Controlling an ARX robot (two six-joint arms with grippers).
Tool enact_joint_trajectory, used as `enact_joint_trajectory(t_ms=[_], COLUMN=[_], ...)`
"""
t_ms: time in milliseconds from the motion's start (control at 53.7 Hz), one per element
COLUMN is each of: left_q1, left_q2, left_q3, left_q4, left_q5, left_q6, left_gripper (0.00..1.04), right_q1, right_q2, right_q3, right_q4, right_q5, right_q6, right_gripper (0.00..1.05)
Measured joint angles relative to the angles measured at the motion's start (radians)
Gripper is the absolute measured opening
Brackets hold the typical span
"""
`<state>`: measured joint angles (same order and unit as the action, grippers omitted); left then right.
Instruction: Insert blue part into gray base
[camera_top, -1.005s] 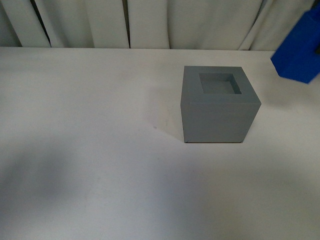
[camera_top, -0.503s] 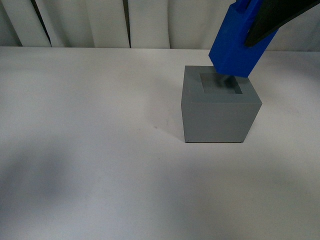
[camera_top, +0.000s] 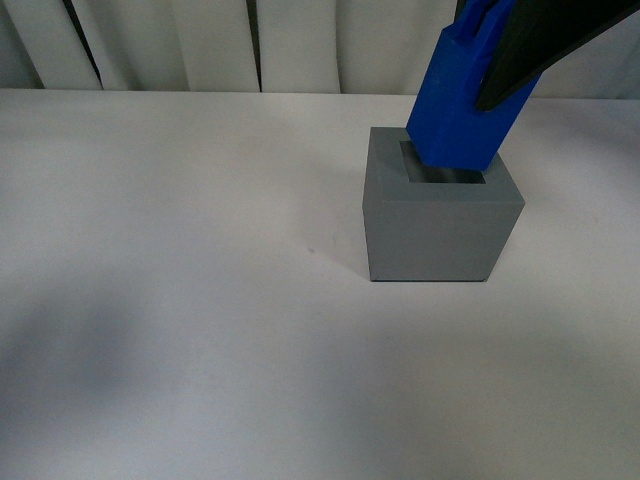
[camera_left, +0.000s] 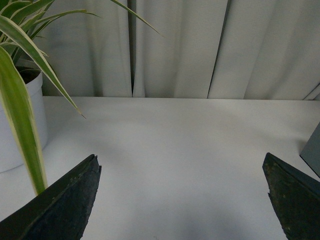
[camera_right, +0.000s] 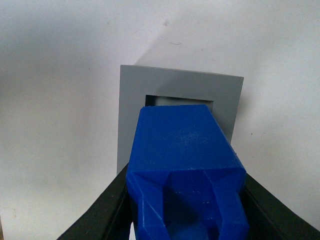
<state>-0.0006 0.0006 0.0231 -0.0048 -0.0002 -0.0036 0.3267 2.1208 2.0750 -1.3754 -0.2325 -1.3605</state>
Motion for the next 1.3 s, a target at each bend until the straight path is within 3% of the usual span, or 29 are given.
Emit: enact_joint_trajectory(t_ms=[1303], left_q1=[0.0], left_q2=[0.0], left_q3=[0.0], left_q4=[0.0], left_q5=[0.0], left_q6=[0.0], left_gripper=[0.99], right_q1=[0.0], right_q2=[0.032], right_q3=[-0.008], right_q4=[0.023], right_q5=[0.035], right_q6=[0.014], right_gripper=[0.46])
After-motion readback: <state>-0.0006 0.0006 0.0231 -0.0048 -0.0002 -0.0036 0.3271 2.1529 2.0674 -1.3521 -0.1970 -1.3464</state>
